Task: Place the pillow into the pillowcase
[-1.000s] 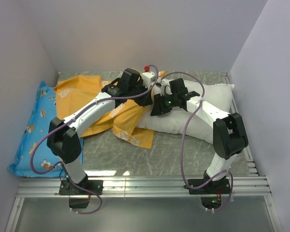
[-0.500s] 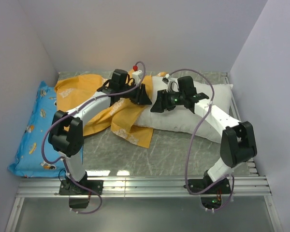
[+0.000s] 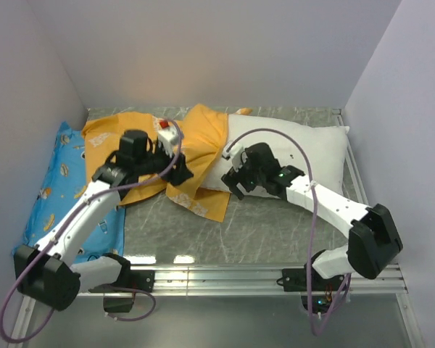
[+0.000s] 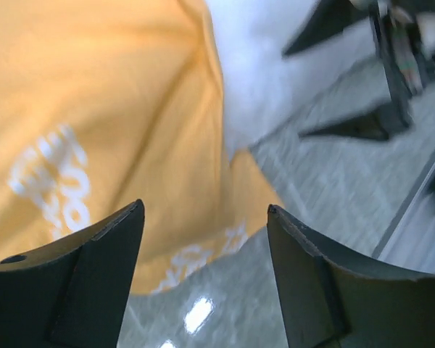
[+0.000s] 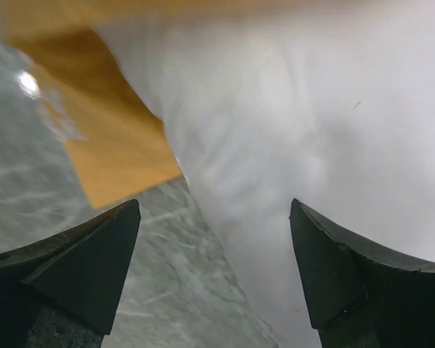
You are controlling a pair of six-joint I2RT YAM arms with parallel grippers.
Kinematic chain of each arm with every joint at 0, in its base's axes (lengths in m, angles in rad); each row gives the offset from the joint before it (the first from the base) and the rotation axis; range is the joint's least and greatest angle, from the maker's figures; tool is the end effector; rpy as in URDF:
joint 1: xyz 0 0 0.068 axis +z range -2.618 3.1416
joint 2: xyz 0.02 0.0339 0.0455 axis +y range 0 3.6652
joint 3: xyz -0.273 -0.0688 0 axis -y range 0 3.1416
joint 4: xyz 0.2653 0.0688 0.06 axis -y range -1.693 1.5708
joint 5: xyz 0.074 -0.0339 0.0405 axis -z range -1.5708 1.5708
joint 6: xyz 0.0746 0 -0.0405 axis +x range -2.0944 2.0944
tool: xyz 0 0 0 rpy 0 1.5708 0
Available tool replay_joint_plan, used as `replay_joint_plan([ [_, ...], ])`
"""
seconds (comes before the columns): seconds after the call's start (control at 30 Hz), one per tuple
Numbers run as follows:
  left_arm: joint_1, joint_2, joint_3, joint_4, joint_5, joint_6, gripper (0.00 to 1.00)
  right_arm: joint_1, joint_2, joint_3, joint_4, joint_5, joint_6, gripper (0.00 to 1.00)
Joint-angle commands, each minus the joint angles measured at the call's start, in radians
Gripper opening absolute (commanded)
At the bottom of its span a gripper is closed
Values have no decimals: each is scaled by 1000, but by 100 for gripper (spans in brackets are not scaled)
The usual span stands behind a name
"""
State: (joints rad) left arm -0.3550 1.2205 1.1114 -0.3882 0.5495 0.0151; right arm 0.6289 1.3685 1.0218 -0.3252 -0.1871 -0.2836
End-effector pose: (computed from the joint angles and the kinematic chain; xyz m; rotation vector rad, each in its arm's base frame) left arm 0.2842 -0.1469 0.3350 0.7149 1.9510 -0.7755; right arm 0.2751 0.2173 0.2555 -1.0858 1.9805 0.3955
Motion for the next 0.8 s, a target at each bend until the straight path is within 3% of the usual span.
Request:
replay_joint_plan([
  [0.0,-53,-71,-195,-22,-146,158,75,18,41,-61,135,239,-69,92],
  [0.1,-67,-162,-304,41,-125,256,80,57,72,-110,254,313,-130,94],
  [0.33,-67,-263,-369,38,-20,411,84,205,152,-235,521,518,-339,100],
  [0.6,-55,-300,-372,29,-17,350,86,281,24,-466,868,626,-592,100],
  [0.77,-35,-276,-340,48,-22,258,87,299,134,-561,1116,620,-735,100],
])
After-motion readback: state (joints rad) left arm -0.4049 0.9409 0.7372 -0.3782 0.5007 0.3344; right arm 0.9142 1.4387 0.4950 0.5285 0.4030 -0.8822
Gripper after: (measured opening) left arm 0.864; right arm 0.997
